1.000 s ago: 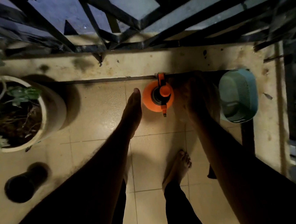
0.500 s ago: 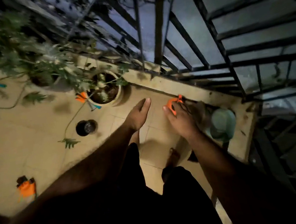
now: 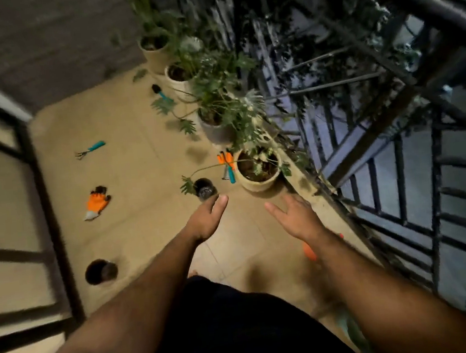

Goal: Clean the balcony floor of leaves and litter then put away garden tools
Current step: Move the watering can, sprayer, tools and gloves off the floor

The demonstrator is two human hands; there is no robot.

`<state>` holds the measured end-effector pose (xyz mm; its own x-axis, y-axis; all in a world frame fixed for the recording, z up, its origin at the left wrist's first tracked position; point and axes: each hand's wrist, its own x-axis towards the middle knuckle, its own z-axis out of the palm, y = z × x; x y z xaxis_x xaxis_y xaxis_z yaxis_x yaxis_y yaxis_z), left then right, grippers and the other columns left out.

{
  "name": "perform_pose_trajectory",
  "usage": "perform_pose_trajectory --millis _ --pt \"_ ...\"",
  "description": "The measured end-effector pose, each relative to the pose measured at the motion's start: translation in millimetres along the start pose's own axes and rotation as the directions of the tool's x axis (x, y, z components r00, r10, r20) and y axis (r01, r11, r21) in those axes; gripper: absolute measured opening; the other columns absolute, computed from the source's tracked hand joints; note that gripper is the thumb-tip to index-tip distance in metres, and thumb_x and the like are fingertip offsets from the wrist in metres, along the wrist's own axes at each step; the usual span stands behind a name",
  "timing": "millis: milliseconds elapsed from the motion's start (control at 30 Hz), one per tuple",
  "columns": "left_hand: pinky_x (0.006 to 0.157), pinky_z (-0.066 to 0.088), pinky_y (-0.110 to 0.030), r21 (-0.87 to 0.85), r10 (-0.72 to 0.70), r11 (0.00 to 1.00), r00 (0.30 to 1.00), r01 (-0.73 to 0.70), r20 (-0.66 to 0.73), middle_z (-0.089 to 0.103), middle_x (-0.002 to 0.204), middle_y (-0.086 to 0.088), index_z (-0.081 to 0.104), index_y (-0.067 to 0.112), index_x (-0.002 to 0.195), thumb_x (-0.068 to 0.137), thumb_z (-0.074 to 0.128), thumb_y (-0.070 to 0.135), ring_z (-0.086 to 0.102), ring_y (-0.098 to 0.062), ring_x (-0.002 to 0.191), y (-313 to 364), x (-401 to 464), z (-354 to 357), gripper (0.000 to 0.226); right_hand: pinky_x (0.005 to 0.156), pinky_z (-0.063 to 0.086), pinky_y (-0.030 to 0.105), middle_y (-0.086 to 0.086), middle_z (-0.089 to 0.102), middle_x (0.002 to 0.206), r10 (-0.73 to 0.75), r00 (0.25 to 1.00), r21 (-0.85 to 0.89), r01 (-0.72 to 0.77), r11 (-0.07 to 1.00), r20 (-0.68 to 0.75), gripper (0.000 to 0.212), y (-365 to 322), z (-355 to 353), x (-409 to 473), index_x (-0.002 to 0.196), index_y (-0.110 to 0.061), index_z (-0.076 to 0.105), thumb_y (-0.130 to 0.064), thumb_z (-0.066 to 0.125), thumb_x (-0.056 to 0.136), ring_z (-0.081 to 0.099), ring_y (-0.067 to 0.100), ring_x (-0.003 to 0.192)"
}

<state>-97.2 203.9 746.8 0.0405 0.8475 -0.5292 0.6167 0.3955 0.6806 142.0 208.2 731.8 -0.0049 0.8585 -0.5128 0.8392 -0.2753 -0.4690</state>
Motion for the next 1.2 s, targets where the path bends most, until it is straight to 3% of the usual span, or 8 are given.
perform_pose_trajectory --millis 233,500,667,767,967,1133,1200 --pt "0.117 0.02 -0.031 -0.015 -0.101 0.995 0.992 0.1 -0.079 0.032 0.16 -0.007 0.032 0.012 0.154 0.1 0.032 0.059 0.029 -0.021 0.147 -72 -34 -79 0.072 0.111 0.036 0.038 0.013 0.046 0.147 -0.093 0.989 -0.032 0.097 0.995 0.114 0.068 -103 43 12 0.143 -0.016 0.047 -0.057 0.058 0.091 0.041 0.03 0.136" --pt "0.119 0.022 -0.035 -0.006 -0.124 0.992 0.991 0.124 -0.045 0.032 0.16 -0.006 0.031 0.013 0.155 0.094 0.03 0.068 0.03 -0.021 0.147 -134 -17 -180 0.082 0.102 0.044 0.036 0.011 0.056 0.139 -0.016 0.994 0.154 -0.002 0.988 0.111 0.057 -201 103 44 0.134 -0.014 0.055 -0.049 0.064 0.09 0.054 0.028 0.124" --pt "0.12 0.024 -0.038 -0.001 -0.116 0.993 0.993 0.116 -0.008 0.034 0.159 -0.006 0.032 0.015 0.154 0.084 0.026 0.076 0.032 -0.022 0.146 -133 33 -214 0.093 0.1 0.042 0.033 0.012 0.056 0.137 0.072 0.993 0.268 -0.095 0.959 0.096 0.054 -228 117 72 0.135 -0.014 0.055 -0.046 0.064 0.092 0.054 0.026 0.123" --pt "0.119 0.025 -0.037 0.005 -0.11 0.994 0.994 0.11 0.02 0.035 0.159 -0.006 0.033 0.015 0.154 0.092 0.029 0.07 0.034 -0.022 0.145 -124 75 -218 0.083 0.101 0.041 0.033 0.009 0.057 0.136 0.113 0.989 0.319 -0.136 0.938 0.09 0.051 -235 113 105 0.135 -0.015 0.055 -0.042 0.063 0.093 0.054 0.025 0.122" --pt "0.116 0.027 -0.034 -0.027 -0.128 0.991 0.992 0.128 0.012 0.04 0.156 -0.004 0.038 0.016 0.151 0.097 0.034 0.063 0.037 -0.02 0.142 -103 181 -216 0.072 0.099 0.048 0.038 0.008 0.064 0.126 0.14 0.989 0.342 -0.148 0.928 0.049 0.043 -239 96 218 0.128 -0.012 0.06 -0.04 0.062 0.094 0.059 0.025 0.114" --pt "0.115 0.032 -0.036 -0.056 -0.227 0.972 0.974 0.227 0.005 0.049 0.15 -0.004 0.046 0.018 0.146 0.079 0.026 0.086 0.044 -0.019 0.137 -103 270 -210 0.098 0.099 0.045 0.035 0.01 0.064 0.126 0.151 0.981 0.284 -0.181 0.942 0.123 0.042 -231 97 324 0.127 -0.01 0.06 -0.037 0.061 0.094 0.058 0.029 0.119" --pt "0.115 0.031 -0.035 -0.058 -0.238 0.969 0.971 0.238 0.012 0.049 0.149 -0.004 0.047 0.018 0.146 0.086 0.029 0.081 0.044 -0.02 0.137 -110 314 -203 0.089 0.101 0.046 0.04 0.011 0.064 0.127 0.151 0.978 0.285 -0.187 0.94 0.145 0.042 -225 104 372 0.126 -0.009 0.06 -0.037 0.061 0.095 0.058 0.029 0.119"
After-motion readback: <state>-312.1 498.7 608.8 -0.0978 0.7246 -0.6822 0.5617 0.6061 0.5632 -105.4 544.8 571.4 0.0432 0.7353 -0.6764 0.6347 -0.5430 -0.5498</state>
